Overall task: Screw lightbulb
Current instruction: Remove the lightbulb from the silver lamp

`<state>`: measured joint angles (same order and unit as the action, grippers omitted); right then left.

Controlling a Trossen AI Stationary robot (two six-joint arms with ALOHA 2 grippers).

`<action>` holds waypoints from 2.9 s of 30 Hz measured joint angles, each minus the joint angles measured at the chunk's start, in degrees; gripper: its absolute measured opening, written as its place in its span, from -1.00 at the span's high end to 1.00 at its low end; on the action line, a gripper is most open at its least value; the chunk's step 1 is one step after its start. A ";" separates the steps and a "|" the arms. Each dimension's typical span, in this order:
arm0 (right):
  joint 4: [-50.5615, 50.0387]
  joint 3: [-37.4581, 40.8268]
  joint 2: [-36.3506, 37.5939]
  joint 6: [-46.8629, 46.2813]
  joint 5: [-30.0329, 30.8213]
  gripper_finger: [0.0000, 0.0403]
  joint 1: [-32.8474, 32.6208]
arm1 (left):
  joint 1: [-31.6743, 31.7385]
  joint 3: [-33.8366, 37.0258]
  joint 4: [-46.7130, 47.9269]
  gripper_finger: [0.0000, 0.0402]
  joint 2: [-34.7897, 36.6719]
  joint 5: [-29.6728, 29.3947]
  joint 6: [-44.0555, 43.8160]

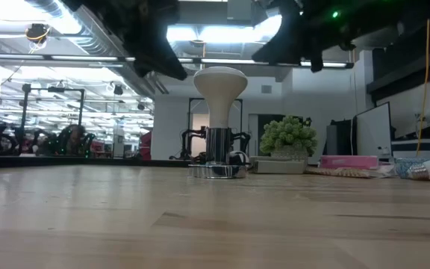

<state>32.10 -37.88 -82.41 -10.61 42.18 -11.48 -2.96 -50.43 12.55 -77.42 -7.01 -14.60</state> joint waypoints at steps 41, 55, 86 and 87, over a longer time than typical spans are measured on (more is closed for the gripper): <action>-1.77 0.18 -6.12 -6.95 -3.34 0.97 3.86 | 1.66 -0.07 -5.93 1.00 -2.44 -12.17 -0.03; -1.90 -0.03 -5.89 -3.67 -4.29 0.97 7.43 | -5.07 0.02 -5.74 1.00 -1.80 -15.51 -2.54; -5.67 0.05 -3.44 -11.93 0.39 0.97 -6.50 | 5.64 0.00 -17.31 1.00 -6.02 -16.71 7.49; -5.55 0.05 -3.64 -11.95 1.10 0.97 -6.48 | 5.44 0.00 -17.37 1.00 -6.11 -16.67 7.34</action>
<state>26.55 -37.82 -86.04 -22.56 43.28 -17.96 2.48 -50.43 -4.82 -83.53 -23.68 -7.27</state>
